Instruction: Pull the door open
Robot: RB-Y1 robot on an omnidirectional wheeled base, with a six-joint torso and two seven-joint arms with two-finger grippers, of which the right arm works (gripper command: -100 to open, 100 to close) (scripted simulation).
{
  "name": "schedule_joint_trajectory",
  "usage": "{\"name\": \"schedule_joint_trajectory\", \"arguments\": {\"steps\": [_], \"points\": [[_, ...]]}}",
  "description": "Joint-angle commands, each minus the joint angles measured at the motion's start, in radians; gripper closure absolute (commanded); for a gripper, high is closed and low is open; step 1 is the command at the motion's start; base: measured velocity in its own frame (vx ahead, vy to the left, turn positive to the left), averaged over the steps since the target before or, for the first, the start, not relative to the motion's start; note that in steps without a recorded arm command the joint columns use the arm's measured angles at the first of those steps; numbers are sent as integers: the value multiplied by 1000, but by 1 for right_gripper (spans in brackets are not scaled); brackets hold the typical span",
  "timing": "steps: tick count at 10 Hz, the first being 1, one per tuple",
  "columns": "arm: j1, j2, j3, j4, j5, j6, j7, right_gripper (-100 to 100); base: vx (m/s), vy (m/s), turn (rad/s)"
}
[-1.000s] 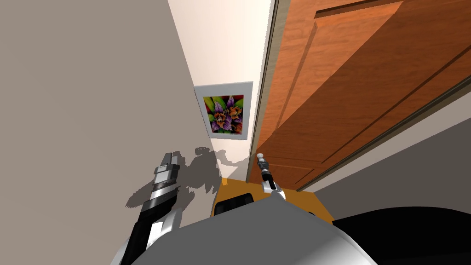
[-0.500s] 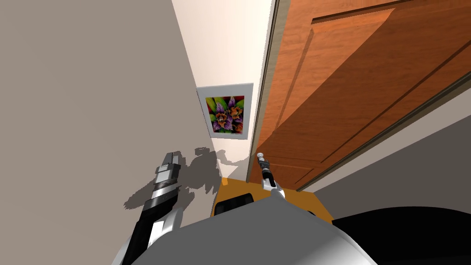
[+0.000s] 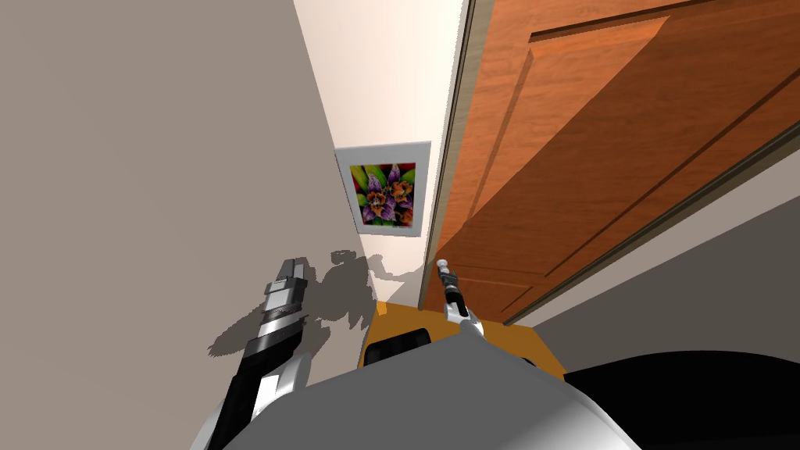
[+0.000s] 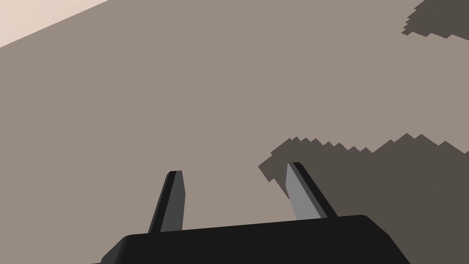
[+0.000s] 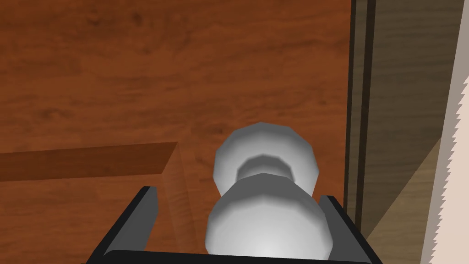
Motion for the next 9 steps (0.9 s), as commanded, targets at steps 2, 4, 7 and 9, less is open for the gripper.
{"name": "schedule_joint_trajectory", "arguments": {"steps": [2,4,7,9], "points": [[4,-23,-31,-11,-45,47,-9,100,-8,3,3],[4,-23,-31,-11,-45,47,-9,100,-4,1,4],[4,-23,-31,-11,-45,47,-9,100,1,0,5],[4,-23,-31,-11,-45,47,-9,100,-1,-1,2]]}}
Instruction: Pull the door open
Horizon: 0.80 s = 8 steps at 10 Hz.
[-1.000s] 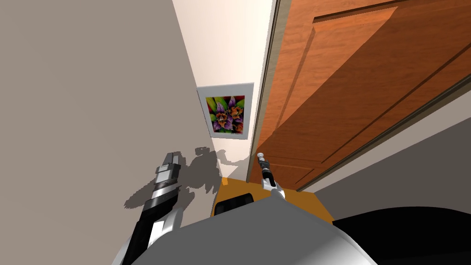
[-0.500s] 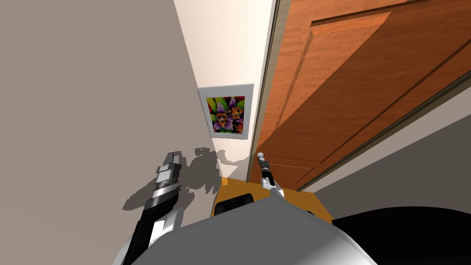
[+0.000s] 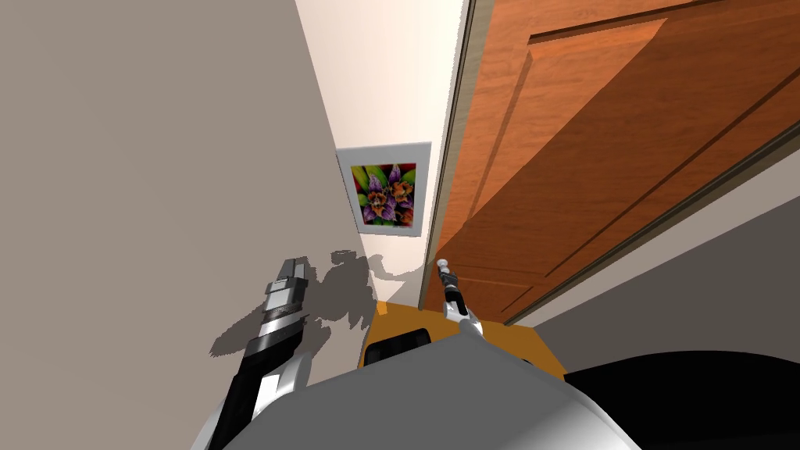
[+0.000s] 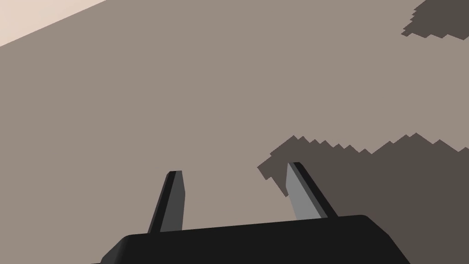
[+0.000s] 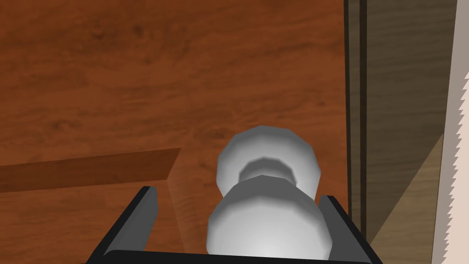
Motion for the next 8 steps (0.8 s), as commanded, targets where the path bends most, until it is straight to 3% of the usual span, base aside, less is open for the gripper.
{"name": "schedule_joint_trajectory", "arguments": {"steps": [1,2,8], "points": [[1,-35,-24,21,-9,-3,-4,100,0,0,0],[4,1,2,-8,-3,4,-34,100,-6,5,13],[2,-6,16,-2,-16,-5,-175,100,-12,-7,15]]}}
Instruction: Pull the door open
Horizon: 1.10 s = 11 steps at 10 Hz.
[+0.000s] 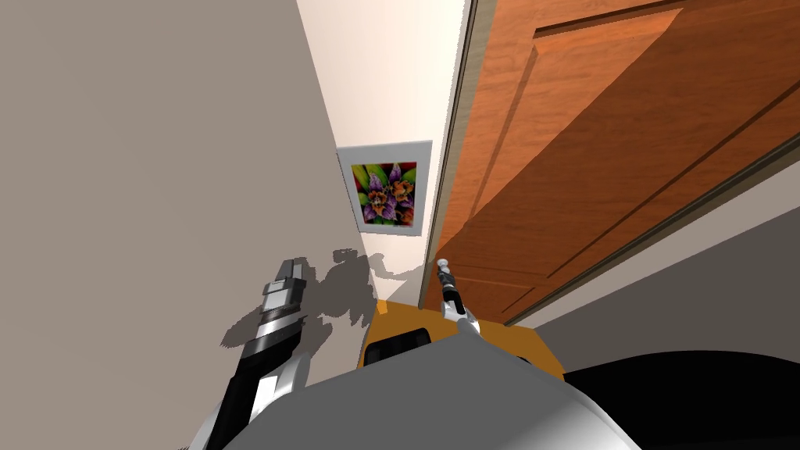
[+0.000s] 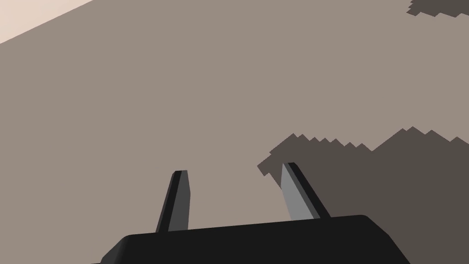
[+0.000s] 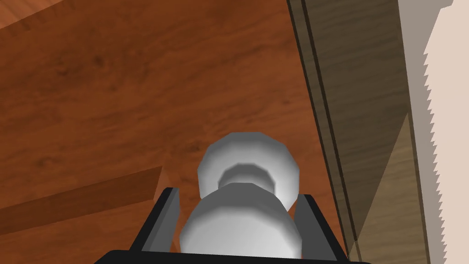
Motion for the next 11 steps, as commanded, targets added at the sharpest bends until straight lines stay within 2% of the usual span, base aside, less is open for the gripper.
{"name": "schedule_joint_trajectory", "arguments": {"steps": [1,4,5,11], "points": [[11,-12,-10,-8,-6,2,-31,100,-12,-6,20],[10,-17,1,-3,-16,-5,-122,100,-7,-6,15],[10,-17,1,-3,-16,-5,-133,100,-16,-5,14],[8,-26,19,5,-32,-16,-287,100,-14,-8,17]]}}
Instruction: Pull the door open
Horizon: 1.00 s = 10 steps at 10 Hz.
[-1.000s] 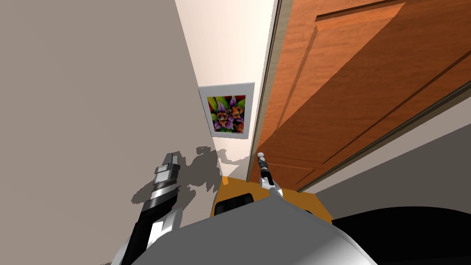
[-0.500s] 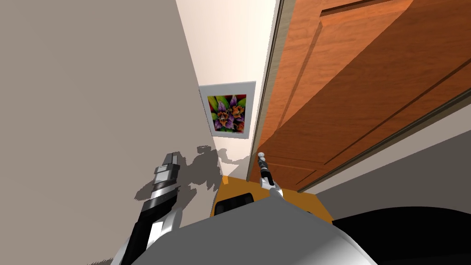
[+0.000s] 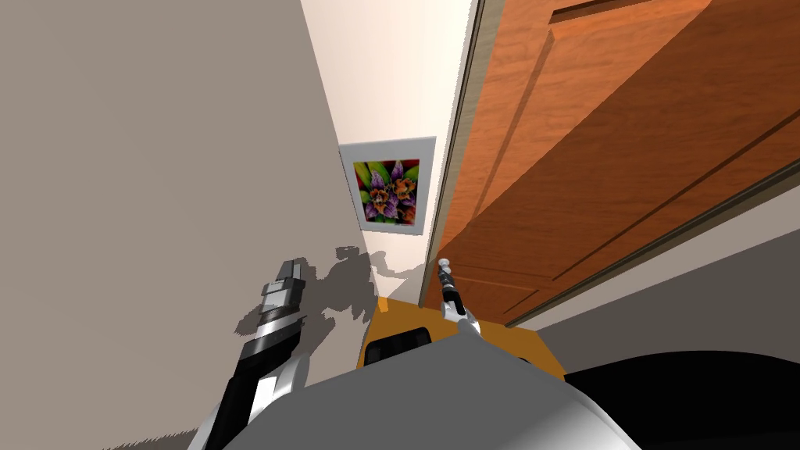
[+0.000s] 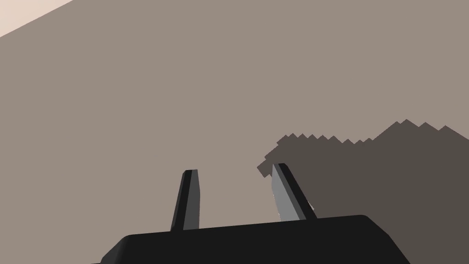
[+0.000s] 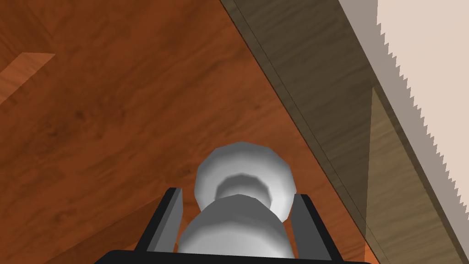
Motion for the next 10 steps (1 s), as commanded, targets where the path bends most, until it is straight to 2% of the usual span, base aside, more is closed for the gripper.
{"name": "schedule_joint_trajectory", "arguments": {"steps": [1,2,3,4,5,6,7,8,9,10], "points": [[-6,-22,-8,23,-12,-18,-50,100,-15,-8,27],[-6,-22,-8,23,-12,-18,-57,100,-14,-3,0],[-7,-25,-2,26,-17,-21,-95,100,-18,1,18],[-7,-25,-2,26,-17,-21,-98,100,-15,-3,22],[-7,-27,3,28,-22,-25,-134,100,-17,-5,14],[-7,-27,3,28,-22,-25,-138,100,-11,-4,3],[-8,-29,9,31,-27,-28,-175,100,-13,-8,22],[-8,-29,9,31,-27,-28,-179,100,-17,-7,10],[-9,-32,15,33,-32,-32,-215,100,-18,-5,34],[-9,-32,15,33,-32,-32,-219,100,-8,-3,-8]]}}
